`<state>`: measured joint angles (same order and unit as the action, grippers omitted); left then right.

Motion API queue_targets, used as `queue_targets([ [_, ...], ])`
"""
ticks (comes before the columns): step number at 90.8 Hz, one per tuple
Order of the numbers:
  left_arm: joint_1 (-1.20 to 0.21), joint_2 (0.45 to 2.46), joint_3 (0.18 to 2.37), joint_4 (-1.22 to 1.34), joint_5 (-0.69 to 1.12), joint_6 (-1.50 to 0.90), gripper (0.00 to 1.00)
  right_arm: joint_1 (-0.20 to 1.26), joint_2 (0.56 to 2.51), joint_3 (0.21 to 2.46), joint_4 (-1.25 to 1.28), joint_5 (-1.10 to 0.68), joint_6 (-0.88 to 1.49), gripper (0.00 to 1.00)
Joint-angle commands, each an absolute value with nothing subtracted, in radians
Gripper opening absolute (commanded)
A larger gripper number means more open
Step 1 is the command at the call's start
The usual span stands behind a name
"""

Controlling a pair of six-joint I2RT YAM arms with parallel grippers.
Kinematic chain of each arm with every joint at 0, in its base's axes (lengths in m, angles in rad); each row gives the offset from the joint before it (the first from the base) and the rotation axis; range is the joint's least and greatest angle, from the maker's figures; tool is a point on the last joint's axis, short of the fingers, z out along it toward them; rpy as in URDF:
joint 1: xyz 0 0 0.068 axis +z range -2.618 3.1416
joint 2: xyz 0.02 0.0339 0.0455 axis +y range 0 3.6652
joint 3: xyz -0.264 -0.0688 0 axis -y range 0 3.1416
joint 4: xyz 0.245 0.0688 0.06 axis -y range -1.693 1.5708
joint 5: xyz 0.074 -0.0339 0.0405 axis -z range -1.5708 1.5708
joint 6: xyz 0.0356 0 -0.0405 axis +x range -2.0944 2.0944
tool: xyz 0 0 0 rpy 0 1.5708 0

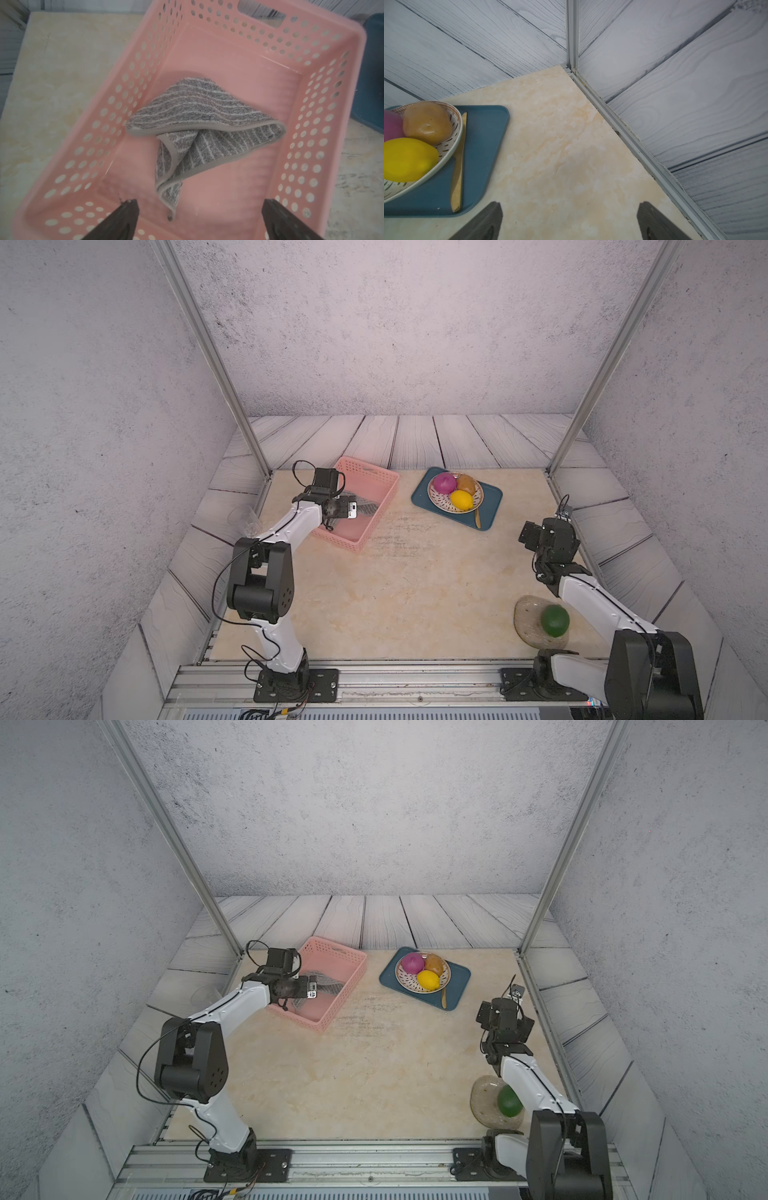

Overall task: Fold the square dishcloth
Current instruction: Pick up the cleaning item from the bin.

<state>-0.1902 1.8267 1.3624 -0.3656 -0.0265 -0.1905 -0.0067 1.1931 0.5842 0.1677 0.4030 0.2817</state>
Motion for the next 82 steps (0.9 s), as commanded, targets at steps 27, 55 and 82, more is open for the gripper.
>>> queue_targets([
  [27, -0.187, 2.019, 1.528, -0.508, -0.107, -0.209, 0.99, -0.004, 1.206, 0.595, 0.138, 0.41, 0.298, 0.99],
  [55, -0.176, 2.105, 1.652, -0.551, -0.072, -0.213, 0.28, -0.003, 1.213, 0.595, 0.139, 0.403, 0.296, 0.99],
  [82, -0.172, 1.993, 1.645, -0.521, -0.032, -0.2, 0.0, -0.003, 1.213, 0.591, 0.146, 0.399, 0.297, 0.99],
])
